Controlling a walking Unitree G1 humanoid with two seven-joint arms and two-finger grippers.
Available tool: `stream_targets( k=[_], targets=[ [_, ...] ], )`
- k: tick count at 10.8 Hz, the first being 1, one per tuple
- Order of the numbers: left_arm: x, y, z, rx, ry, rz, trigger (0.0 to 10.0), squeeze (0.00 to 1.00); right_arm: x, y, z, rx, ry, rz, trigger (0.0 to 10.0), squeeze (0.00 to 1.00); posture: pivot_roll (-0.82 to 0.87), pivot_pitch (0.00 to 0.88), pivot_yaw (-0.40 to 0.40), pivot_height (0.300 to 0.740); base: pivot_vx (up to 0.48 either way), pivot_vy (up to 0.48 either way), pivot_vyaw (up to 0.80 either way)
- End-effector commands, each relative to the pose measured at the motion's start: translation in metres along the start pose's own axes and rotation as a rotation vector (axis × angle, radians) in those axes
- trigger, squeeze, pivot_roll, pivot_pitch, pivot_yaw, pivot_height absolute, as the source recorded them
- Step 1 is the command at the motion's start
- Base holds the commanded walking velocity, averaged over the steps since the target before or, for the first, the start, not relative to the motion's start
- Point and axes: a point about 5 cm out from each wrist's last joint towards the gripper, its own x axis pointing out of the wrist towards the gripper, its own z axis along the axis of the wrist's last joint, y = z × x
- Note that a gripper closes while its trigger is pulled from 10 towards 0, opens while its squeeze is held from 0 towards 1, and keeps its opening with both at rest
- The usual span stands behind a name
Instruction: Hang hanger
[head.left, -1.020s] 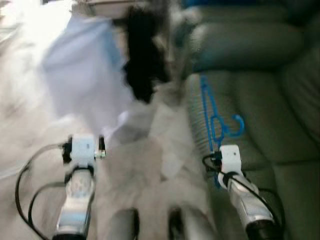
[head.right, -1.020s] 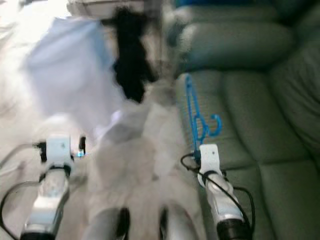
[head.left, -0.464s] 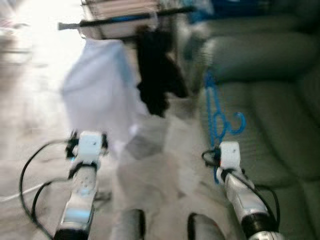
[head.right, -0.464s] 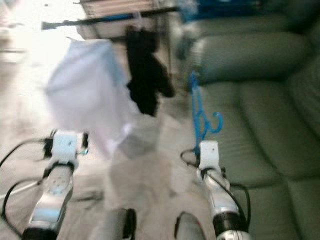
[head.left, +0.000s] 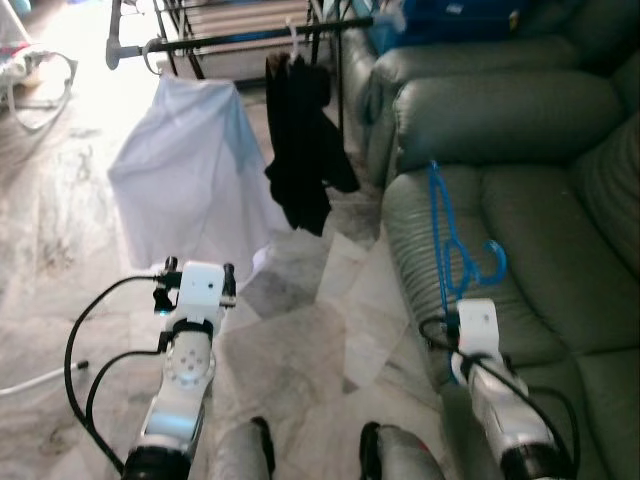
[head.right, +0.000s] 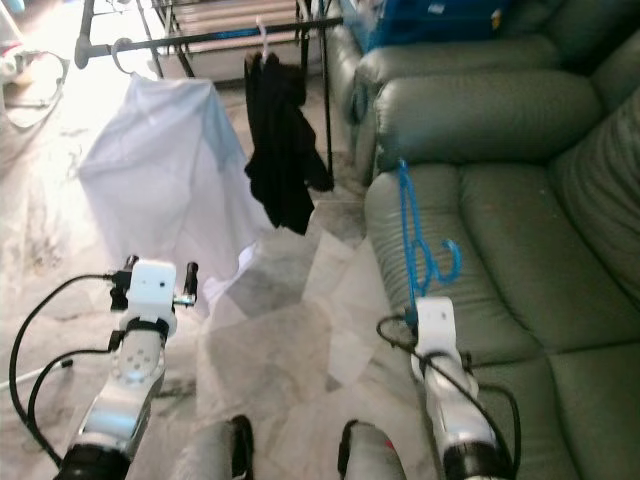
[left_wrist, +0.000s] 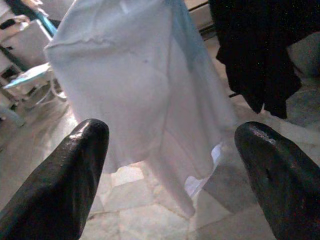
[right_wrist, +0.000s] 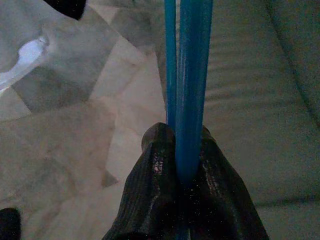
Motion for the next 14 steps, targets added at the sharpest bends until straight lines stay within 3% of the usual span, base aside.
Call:
stream_targets(
  k=[1,4,5,6,11,12,13,14],
  targets=[
    [0.003,0.009,0.000,0.006,-0.007,0.039,10.0,0.00,0.000,0.010,0.001,-0.010,-0.010,0.040,10.0,0.00,0.00,0.142,0.015,0.740,0.000,0.000,0.41],
    [-0.001,0.008,-0.003,0.015,-0.003,0.028,10.0,0.00,-0.005,0.013,0.000,0.005,-0.028,0.036,10.0,0.00,-0.02,0.173,0.013,0.740,0.000,0.000,0.80],
    [-0.004,0.008,-0.004,0.003,0.004,0.028,10.0,0.00,-0.006,0.008,0.002,0.016,-0.035,0.002,10.0,0.00,-0.01,0.182,0.002,0.740,0.000,0.000,0.00],
    [-0.010,0.009,-0.010,-0.019,0.014,0.006,10.0,0.00,-0.005,-0.005,0.004,0.029,-0.044,-0.111,10.0,0.00,0.00,0.186,-0.005,0.740,0.000,0.000,0.00],
    [-0.016,0.013,-0.006,-0.046,-0.003,0.005,10.0,0.00,0.001,-0.022,0.012,0.050,-0.026,-0.260,10.0,0.00,0.05,0.225,-0.030,0.740,0.393,0.104,0.00],
    [-0.017,0.015,0.007,-0.019,-0.091,-0.001,10.0,0.00,0.003,-0.020,0.017,0.043,-0.033,-0.253,10.0,0.00,0.04,0.226,-0.034,0.740,0.431,0.000,0.00],
    [-0.014,0.007,0.017,-0.016,-0.132,-0.026,10.0,0.00,0.004,-0.021,0.019,0.027,-0.043,-0.252,10.0,0.00,0.04,0.221,-0.036,0.740,0.442,0.000,0.00],
    [-0.012,0.003,0.017,-0.042,-0.114,-0.032,10.0,0.00,0.005,-0.022,0.019,0.026,-0.040,-0.252,10.0,0.00,0.03,0.220,-0.036,0.740,0.442,0.000,0.00]
  ],
)
